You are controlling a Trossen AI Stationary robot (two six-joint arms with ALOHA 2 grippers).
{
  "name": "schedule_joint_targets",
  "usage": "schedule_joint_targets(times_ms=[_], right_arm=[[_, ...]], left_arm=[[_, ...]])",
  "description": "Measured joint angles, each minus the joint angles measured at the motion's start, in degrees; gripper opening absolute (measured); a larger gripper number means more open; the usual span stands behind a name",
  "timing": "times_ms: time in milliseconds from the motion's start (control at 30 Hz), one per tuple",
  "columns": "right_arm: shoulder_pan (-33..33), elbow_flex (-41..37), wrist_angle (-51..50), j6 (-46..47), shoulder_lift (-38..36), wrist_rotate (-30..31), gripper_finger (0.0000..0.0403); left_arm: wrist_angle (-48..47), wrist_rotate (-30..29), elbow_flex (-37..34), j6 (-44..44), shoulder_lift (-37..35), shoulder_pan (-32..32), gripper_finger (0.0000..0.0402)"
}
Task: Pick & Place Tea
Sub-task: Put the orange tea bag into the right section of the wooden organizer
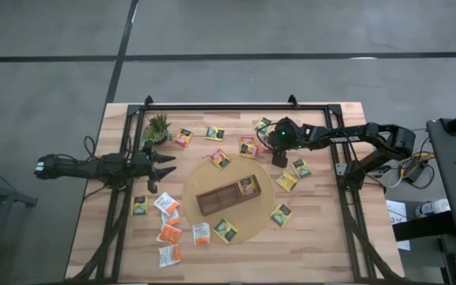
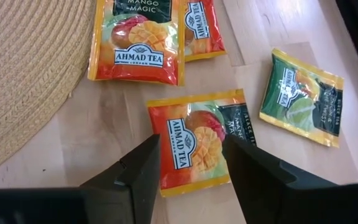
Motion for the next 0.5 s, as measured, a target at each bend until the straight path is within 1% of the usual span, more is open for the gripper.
schedule_joint_targets(times_ms=[333, 433, 500], right_arm=[[0.00, -0.48, 0.10, 0.26, 0.21, 0.01, 0.0171], [-0.01, -0.48, 1.19, 0.23, 2.01, 0.02, 0.0171], [-0.17, -0.24, 2.77, 0.23, 4.55, 0.00, 0.0171]], left_arm=[[0.02, 0.00, 0.00, -0.02, 0.00, 0.00, 0.0165], [0.02, 0.00, 0.00, -0.02, -0.02, 0.00, 0.0165], [0.01, 0.00, 0.00, 0.00, 0.00, 0.02, 0.0165]])
